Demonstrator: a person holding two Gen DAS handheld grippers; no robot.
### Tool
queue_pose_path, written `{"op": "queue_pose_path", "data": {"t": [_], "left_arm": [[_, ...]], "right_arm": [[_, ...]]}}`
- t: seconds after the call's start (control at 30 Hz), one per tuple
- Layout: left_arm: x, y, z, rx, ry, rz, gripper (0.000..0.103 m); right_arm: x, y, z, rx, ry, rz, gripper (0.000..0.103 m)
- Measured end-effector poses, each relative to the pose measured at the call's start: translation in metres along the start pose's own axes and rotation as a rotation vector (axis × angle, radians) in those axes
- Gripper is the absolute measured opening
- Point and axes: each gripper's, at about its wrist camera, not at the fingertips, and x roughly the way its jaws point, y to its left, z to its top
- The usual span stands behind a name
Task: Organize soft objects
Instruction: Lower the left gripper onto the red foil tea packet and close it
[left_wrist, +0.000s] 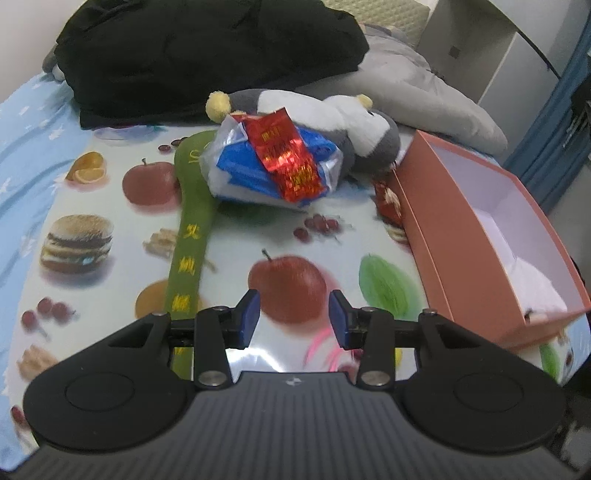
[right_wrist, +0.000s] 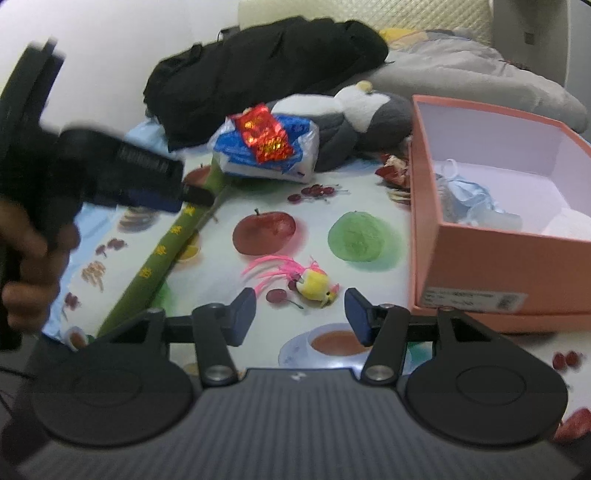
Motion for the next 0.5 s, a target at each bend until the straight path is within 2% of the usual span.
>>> {"op": "queue_pose_path", "data": {"t": [0.23,0.37,0.5], "left_arm": [[0.04,-0.006,0.038,-0.058,-0.01,-0.011,0.048],[0.06,-0.014,0.059,-0.082,-0.021,0.0,0.055],[0.08,-0.022,0.077,-0.112,-0.032,0.045,0.06]], "right_arm": [[0.042,0.002,0.008,-0.063,0.072,0.0,0.055],[0.062,0.005,0.013,-0.122,0.09,-0.011,0.055],[0.077,0.006,0.018,-0.183,0.108,-0.018,0.055]]}}
